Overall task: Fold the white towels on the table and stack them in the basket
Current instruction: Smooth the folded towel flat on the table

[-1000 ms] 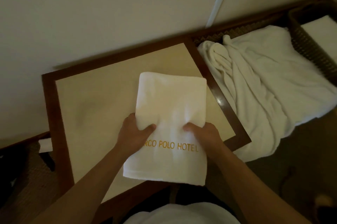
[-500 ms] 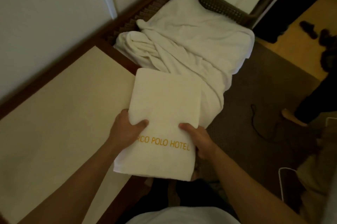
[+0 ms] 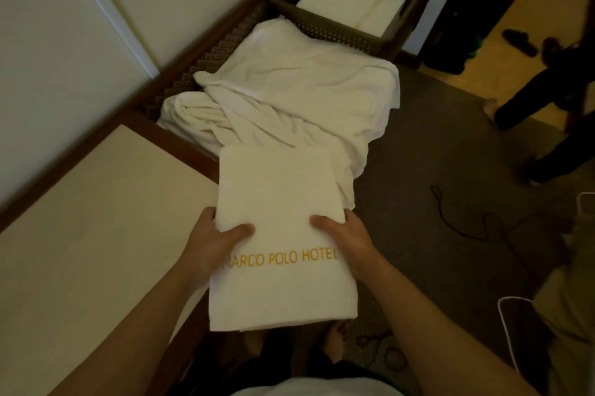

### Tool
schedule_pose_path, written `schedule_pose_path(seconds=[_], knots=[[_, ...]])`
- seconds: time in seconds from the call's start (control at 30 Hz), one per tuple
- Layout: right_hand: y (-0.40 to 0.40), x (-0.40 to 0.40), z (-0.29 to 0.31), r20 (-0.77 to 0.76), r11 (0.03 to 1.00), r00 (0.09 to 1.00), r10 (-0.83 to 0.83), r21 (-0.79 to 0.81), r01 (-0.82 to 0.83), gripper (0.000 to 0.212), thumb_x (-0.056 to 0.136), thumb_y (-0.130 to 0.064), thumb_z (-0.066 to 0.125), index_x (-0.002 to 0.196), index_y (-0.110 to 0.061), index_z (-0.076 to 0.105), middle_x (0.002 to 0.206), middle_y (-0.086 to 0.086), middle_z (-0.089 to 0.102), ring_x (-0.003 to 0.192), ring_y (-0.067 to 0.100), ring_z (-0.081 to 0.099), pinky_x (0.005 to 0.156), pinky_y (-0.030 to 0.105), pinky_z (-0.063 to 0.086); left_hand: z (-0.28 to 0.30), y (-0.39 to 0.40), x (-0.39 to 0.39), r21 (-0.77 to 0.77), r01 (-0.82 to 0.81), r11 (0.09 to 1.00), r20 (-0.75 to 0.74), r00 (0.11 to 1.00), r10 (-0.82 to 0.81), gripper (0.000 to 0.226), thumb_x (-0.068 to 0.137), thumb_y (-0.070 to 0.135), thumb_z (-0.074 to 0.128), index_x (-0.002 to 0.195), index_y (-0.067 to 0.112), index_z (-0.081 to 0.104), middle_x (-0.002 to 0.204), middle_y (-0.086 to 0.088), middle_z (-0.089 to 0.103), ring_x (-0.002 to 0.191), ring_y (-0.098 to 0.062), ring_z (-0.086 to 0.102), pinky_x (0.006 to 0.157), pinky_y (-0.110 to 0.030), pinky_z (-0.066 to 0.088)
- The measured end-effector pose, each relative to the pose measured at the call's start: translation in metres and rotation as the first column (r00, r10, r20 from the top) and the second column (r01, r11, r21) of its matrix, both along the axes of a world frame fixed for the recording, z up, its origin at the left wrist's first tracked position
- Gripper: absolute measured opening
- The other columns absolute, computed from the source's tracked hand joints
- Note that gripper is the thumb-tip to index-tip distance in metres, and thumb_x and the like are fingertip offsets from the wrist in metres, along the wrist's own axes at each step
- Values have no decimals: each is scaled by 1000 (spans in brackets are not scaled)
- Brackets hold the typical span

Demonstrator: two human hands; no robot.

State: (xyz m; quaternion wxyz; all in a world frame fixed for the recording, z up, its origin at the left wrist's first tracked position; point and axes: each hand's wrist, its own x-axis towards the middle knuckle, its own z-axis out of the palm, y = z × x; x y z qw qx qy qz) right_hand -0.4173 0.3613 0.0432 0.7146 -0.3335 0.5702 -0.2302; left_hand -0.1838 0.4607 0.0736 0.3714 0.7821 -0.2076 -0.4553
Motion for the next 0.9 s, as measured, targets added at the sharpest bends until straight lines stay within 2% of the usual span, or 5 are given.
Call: schedule_pose_path(seconds=[0.07,0.17,0.4,0.67,0.9], knots=[[-12,-32,9,32,998,999,-44,-46,45,43,79,-14,85,117,-12,65,109,10,77,93,29,76,77,45,63,2,-20,-28,-48,3,999,-14,1000,-3,54,76,25,89,117,22,55,112,-2,71,93,-23,74,76,-46,63],[-33,-87,24,70,991,993,-95,-86,101,41,82,-13,82,119,-10,65,106,10,77,92,30,76,72,42,63,6,-60,-71,-111,38,993,-7,999,-39,54,74,23,91,114,25,56,112,0,71,94,-22,74,80,-48,62],[-79,-209,46,42,965,965,-260,38,259,36,87,-16,77,120,-5,67,100,20,77,83,34,76,63,41,61,8,-162,-181,-188,306,933,-19,949,-315,59,75,26,90,122,19,55,110,-1,71,90,-20,74,67,-34,60],[-154,-286,38,89,877,880,-466,-85,473,61,82,-4,81,133,-25,57,113,13,75,94,37,75,72,52,63,-18,-288,-261,-175,458,871,-102,872,-479,70,68,34,92,125,21,53,115,-2,71,94,-23,75,79,-49,63],[-303,-313,27,-10,876,887,-462,-158,455,49,86,-13,79,130,-21,60,110,11,76,94,35,75,81,56,61,-38,-445,-291,-221,525,822,-169,809,-562,52,83,28,84,128,22,59,113,-3,75,93,-20,76,82,-47,63]])
